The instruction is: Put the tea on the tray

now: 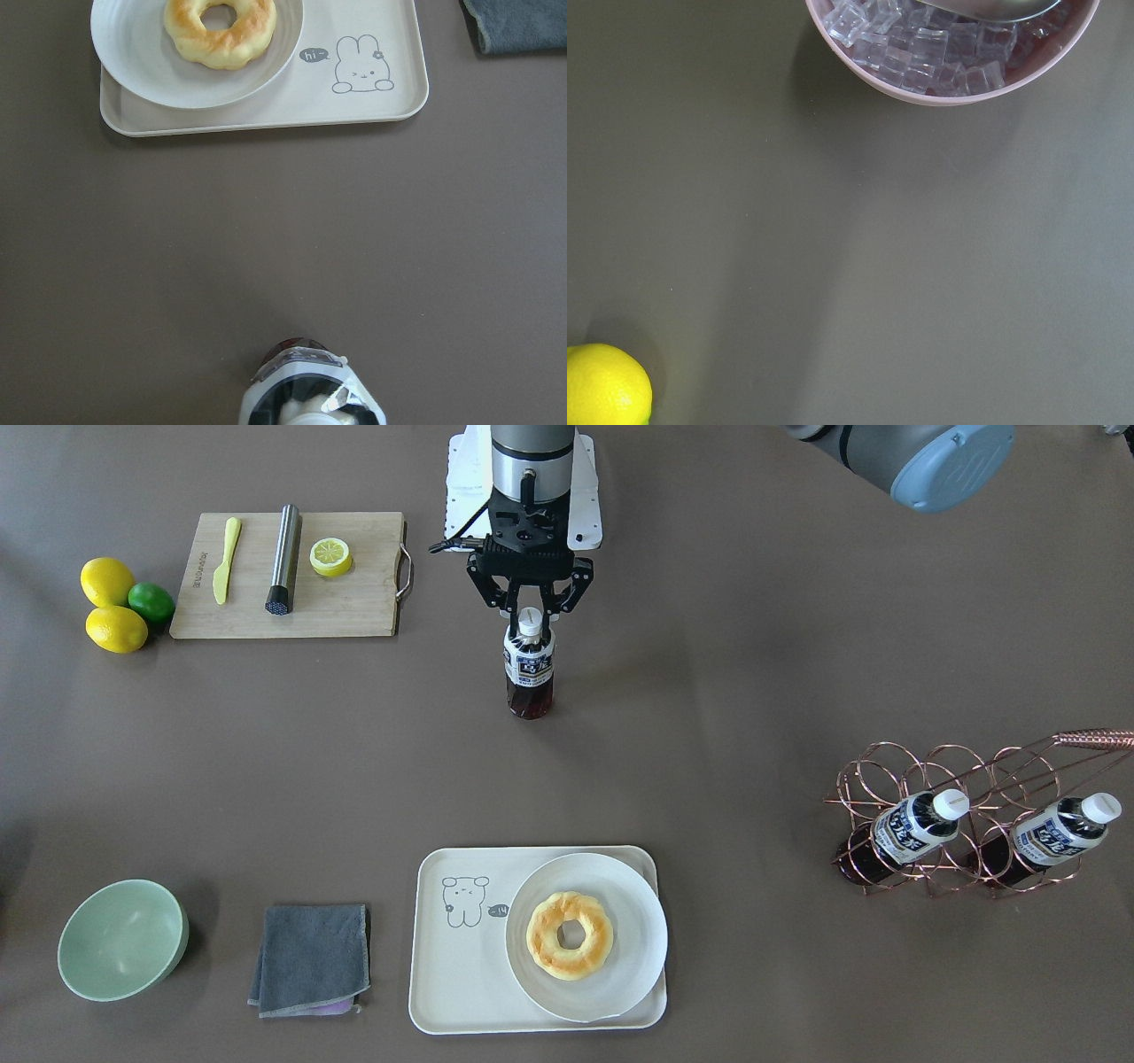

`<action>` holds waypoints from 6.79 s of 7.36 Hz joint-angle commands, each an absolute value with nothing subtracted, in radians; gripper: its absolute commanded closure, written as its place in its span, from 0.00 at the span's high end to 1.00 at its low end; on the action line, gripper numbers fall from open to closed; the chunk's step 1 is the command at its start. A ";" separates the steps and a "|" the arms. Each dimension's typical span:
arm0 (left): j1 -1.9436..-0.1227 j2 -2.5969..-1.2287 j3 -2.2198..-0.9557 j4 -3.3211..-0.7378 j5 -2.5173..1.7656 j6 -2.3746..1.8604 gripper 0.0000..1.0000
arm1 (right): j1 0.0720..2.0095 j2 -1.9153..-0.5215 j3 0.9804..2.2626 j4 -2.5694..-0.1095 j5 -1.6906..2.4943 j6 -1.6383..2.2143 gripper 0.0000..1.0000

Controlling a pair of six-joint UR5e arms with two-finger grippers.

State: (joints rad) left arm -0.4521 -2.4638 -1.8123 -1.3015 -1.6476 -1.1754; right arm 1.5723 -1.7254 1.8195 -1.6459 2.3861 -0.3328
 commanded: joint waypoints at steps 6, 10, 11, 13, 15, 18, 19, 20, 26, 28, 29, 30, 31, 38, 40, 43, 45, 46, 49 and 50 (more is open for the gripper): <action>-0.556 -2.325 -2.015 -1.293 -1.728 -1.132 0.91 | 1.409 -1.536 1.994 -1.647 2.444 0.038 1.00; -0.784 -2.125 -2.092 -1.328 -1.970 -0.930 0.91 | 1.058 -1.217 2.103 -1.652 2.317 0.733 1.00; -0.846 -2.061 -2.094 -1.365 -2.062 -0.866 0.92 | 0.940 -1.141 2.106 -1.654 2.228 0.873 1.00; -0.890 -1.952 -2.085 -1.445 -2.071 -0.760 0.94 | 0.758 -0.995 2.054 -1.704 2.068 1.047 1.00; -0.893 -1.950 -2.069 -1.463 -2.071 -0.761 0.94 | 0.640 -0.791 2.005 -1.895 1.955 1.087 0.96; -0.914 -1.860 -2.135 -1.465 -2.072 -0.758 0.94 | 0.563 -0.693 1.911 -1.899 1.878 1.146 0.90; -0.949 -1.806 -2.155 -1.473 -2.097 -0.717 0.94 | 0.539 -0.681 1.889 -1.898 1.844 1.157 0.89; -1.006 -1.733 -2.161 -1.505 -2.155 -0.636 0.95 | 0.532 -0.678 1.863 -1.898 1.839 1.158 0.86; -1.054 -1.615 -2.148 -1.663 -2.201 -0.624 0.96 | 0.492 -0.672 1.775 -1.870 1.810 1.155 0.54; -1.054 -1.560 -2.152 -1.715 -2.201 -0.626 0.96 | 0.489 -0.670 1.782 -1.871 1.810 1.155 0.00; -1.054 -1.531 -2.143 -1.764 -2.201 -0.626 0.96 | 0.489 -0.673 1.779 -1.874 1.809 1.149 0.00; -1.054 -1.513 -2.137 -1.793 -2.201 -0.624 0.96 | 0.506 -0.669 1.787 -1.879 1.813 1.143 0.00; -1.061 -1.508 -2.144 -1.795 -2.203 -0.624 0.96 | 0.540 -0.638 1.781 -1.894 1.825 1.138 0.00; -1.322 -1.370 -2.131 -1.793 -2.353 -0.413 0.95 | 0.903 -0.468 1.213 -1.611 2.043 0.896 0.00; -1.331 -1.368 -2.137 -1.793 -2.355 -0.414 0.95 | 0.937 -0.462 1.140 -1.582 2.059 0.821 0.00; -1.356 -1.364 -2.138 -1.793 -2.385 -0.414 0.95 | 0.934 -0.462 1.062 -1.489 2.063 0.824 0.00; -1.356 -1.358 -2.137 -1.793 -2.385 -0.414 0.95 | 0.928 -0.457 1.062 -1.485 2.068 0.830 0.00; -1.356 -1.358 -2.137 -1.793 -2.385 -0.414 0.95 | 0.922 -0.459 1.063 -1.485 2.068 0.831 0.00; -1.358 -1.355 -2.145 -1.798 -2.385 -0.414 0.96 | 0.913 -0.462 1.071 -1.486 2.056 0.821 0.99; -1.358 -1.355 -2.145 -1.798 -2.385 -0.414 0.96 | 0.913 -0.459 1.078 -1.486 2.056 0.816 1.00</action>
